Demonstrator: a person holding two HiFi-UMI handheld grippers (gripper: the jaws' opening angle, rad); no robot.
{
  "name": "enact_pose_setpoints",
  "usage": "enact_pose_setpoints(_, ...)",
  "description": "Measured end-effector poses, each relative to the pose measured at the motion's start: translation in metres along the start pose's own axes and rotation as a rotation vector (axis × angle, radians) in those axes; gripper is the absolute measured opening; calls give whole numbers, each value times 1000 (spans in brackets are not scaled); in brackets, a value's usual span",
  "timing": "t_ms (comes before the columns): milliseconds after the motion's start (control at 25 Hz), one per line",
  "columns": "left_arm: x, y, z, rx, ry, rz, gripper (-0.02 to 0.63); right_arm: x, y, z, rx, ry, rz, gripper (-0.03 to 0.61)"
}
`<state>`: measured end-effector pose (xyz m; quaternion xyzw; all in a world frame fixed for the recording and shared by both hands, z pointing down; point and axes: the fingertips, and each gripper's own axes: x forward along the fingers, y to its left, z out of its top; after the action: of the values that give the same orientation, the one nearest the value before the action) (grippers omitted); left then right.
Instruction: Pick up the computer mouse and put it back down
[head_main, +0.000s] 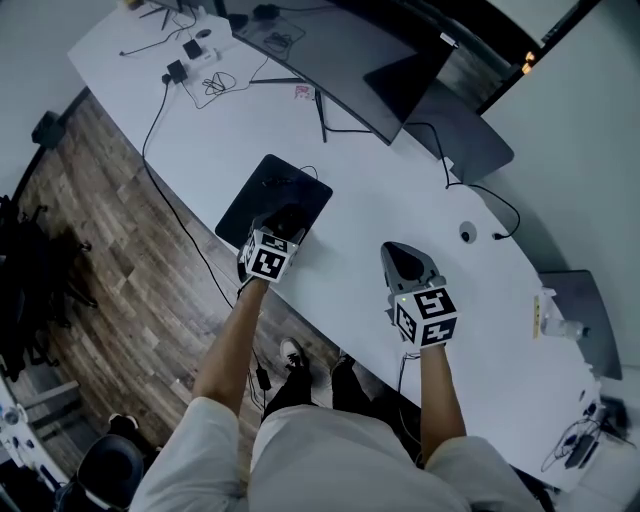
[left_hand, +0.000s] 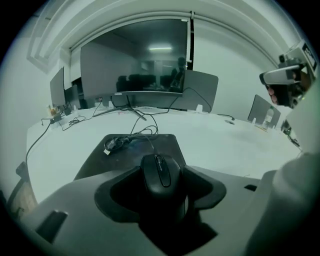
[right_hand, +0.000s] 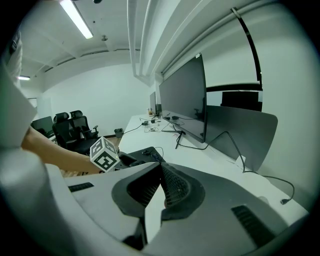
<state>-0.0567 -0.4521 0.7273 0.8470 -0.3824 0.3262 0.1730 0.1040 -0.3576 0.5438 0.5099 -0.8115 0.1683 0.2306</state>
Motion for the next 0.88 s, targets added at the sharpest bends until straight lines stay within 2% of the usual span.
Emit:
enact_pose_setpoints(240,-7,3,-4,-45,-30,5,298,-15,-6,-5,6,-3,-15,15)
enact_pose_setpoints(440,-55,5,19,-46,-155,56,288,-32,-7,14,-6,-45,-17,15)
enact_pose_setpoints(600,-120,10,53,-53,-288,120,170,-49,-1,45,-59,-99,-23,15)
enact_pose_setpoints(680,-156,7,72,-39,-355,144,45,-60,3,63,-83,-141,-36,15)
enact_pose_setpoints(720,-173,3,81,-32,-386,147,25,-66,6,72,-90,-162,-40,15)
enact_pose_setpoints(880,-243,-15,122,-15,-506,137,18,-89,23,105,-120,-237,-38,15)
